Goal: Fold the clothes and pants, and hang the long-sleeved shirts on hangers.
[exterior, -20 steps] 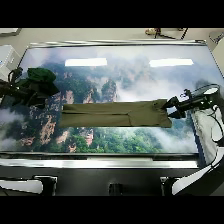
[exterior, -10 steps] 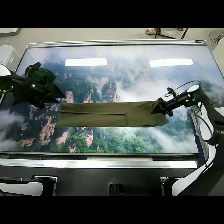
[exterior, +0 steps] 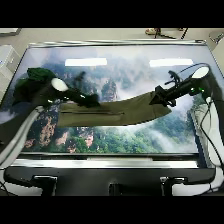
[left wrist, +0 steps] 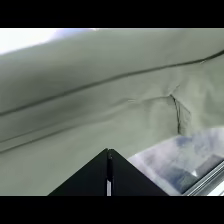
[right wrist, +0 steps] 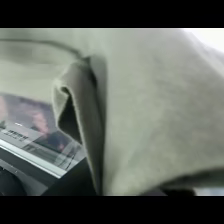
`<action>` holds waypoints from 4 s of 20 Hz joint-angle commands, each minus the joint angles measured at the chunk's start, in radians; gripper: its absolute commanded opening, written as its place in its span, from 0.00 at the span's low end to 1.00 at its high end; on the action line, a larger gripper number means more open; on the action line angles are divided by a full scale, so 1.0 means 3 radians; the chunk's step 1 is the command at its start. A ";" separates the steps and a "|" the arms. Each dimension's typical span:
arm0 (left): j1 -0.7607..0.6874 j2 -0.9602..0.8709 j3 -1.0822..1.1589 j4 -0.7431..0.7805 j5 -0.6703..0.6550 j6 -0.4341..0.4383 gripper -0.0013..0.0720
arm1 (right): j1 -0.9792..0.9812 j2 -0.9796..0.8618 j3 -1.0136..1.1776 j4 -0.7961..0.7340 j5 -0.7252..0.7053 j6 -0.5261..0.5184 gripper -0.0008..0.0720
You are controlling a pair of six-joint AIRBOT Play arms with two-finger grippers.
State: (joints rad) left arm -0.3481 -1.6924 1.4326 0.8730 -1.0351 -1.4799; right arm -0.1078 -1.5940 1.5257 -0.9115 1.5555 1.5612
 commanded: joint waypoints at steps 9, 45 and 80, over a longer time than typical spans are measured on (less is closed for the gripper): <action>-0.1453 -0.0964 0.0011 -0.2317 0.1617 -0.0301 0.06 | 0.0506 0.1334 0.0004 -0.0027 0.0159 0.0757 0.06; 0.1260 0.2040 0.0277 0.0882 -0.0042 -0.0121 0.05 | -0.0114 -0.0155 -0.0327 -0.0821 0.0025 0.0462 0.88; 0.1260 0.2027 0.0276 0.0872 -0.0041 -0.0229 0.05 | -0.2761 0.0107 0.1233 0.0824 -0.0254 0.0619 0.06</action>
State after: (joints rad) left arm 0.0292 -1.0836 1.5150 1.1347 -1.0477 -1.5482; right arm -0.8261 -1.5665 1.8633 -0.6571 1.4555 1.6424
